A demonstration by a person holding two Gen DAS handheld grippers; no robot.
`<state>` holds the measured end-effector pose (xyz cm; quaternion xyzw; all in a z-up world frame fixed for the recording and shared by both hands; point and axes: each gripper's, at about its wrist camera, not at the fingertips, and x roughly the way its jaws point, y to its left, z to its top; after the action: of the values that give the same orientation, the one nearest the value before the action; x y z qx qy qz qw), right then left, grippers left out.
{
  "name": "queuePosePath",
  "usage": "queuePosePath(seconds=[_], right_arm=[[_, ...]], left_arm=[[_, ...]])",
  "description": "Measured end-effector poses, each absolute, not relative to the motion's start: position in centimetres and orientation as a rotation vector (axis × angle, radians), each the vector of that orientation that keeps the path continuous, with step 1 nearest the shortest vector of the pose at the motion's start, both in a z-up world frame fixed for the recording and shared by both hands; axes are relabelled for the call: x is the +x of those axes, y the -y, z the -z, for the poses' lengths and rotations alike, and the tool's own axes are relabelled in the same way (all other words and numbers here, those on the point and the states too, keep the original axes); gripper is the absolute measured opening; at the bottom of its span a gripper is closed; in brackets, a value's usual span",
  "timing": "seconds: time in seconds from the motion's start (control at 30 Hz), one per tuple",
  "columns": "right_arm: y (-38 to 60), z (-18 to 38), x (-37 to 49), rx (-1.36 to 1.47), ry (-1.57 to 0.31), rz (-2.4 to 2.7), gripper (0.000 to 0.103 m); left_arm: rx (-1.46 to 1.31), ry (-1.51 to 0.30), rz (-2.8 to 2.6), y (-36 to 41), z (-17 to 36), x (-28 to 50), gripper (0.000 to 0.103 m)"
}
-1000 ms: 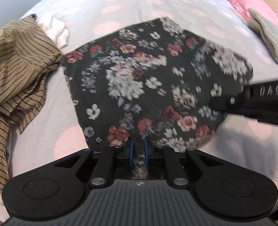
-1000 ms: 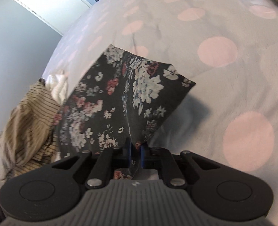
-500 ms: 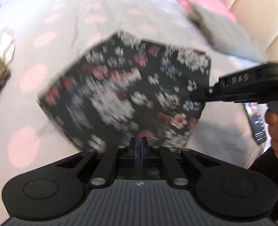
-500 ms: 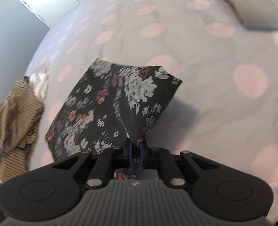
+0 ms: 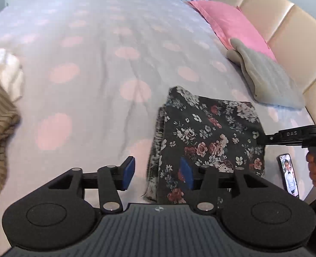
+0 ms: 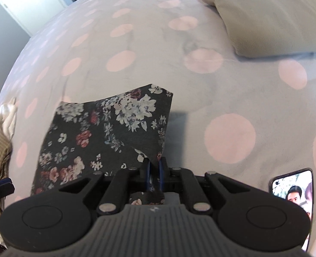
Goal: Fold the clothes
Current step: 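Open both grippers and grasp the folded jeans stack again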
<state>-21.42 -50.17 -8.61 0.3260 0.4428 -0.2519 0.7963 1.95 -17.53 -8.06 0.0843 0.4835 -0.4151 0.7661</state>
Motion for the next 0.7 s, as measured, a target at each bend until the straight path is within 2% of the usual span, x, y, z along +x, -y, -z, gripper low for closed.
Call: queuePosePath(seconds=[0.07,0.23,0.33,0.4,0.43,0.57,0.7], right_arm=[[50.4,9.3,-21.3,0.717,-0.957,0.547,0.010],[50.1,9.6,-21.0,0.700,-0.969,0.542,0.011],[50.1,9.9,-21.0,0.686,-0.964,0.529,0.022],[50.2,10.2,-21.2,0.683,-0.952,0.513,0.041],[50.2,10.3,-21.3,0.681,-0.945,0.505,0.044],[50.8,10.8,-22.2,0.714,-0.916,0.521,0.044],[51.2,12.1,-23.4,0.847,-0.912,0.474,0.046]], left_arm=[[0.207,-1.053,0.919,18.9,9.0,2.1,0.055],[0.206,-1.081,0.920,20.7,11.1,2.9,0.055],[0.142,-1.105,0.938,21.3,12.1,3.6,0.056],[0.132,-1.118,0.944,22.0,12.7,3.9,0.056],[0.135,-1.125,0.945,22.3,13.1,4.0,0.058],[0.118,-1.152,0.937,23.1,14.7,4.4,0.072],[0.122,-1.137,0.968,23.6,15.3,4.4,0.077]])
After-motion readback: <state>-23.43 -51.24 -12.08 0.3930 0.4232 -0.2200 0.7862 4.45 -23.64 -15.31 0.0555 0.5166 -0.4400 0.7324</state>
